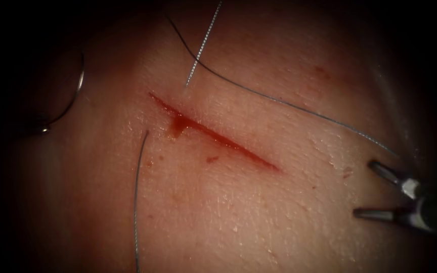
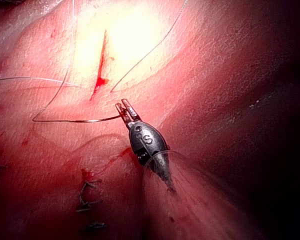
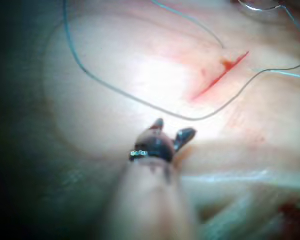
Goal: Wound Closure
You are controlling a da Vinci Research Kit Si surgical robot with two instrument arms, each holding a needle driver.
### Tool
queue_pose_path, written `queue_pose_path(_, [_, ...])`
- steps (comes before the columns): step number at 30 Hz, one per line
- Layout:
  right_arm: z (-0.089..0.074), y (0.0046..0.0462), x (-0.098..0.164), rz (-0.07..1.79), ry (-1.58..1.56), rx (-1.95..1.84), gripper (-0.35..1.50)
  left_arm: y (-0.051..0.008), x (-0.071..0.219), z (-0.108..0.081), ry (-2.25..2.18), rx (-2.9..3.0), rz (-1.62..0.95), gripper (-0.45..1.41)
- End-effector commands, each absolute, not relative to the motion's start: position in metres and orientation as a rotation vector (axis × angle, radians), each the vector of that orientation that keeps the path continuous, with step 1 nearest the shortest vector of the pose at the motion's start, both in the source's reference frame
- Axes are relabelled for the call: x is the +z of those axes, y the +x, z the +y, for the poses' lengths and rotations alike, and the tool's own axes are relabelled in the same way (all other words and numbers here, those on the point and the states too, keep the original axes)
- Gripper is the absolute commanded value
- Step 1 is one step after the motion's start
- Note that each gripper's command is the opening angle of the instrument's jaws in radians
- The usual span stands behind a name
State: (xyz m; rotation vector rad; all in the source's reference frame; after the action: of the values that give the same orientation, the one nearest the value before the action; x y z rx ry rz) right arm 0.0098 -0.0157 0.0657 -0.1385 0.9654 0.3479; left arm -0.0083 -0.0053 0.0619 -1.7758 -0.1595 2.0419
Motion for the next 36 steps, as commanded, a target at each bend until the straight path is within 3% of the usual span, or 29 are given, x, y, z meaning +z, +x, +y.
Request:
queue_pose_path(1, [-0.013,0.0095,0.067,0.948,-0.156,0.360,1.03,-0.0087,0.063,-0.006,-1.776,2.042,-0.164,-0.45])
queue_pose_path(6, [-0.007,0.0087,0.070,0.879,-0.230,0.378,0.91,-0.0087,0.063,-0.006,-1.776,2.042,-0.165,-0.45])
queue_pose_path(11, [-0.003,0.0101,0.070,0.957,-0.239,0.444,0.89,-0.0087,0.063,-0.006,-1.776,2.042,-0.165,-0.45])
queue_pose_path(16, [-0.002,0.0150,0.065,1.047,-0.182,0.475,0.91,-0.0087,0.063,-0.006,-1.777,2.042,-0.165,-0.45])
queue_pose_path(27, [-0.008,0.0302,0.065,1.149,-0.119,0.383,0.89,-0.0087,0.063,-0.006,-1.775,2.045,-0.167,-0.45])
queue_pose_path(36, [-0.015,0.0348,0.071,1.136,-0.064,0.295,0.84,-0.0087,0.063,-0.006,-1.775,2.045,-0.167,-0.45])
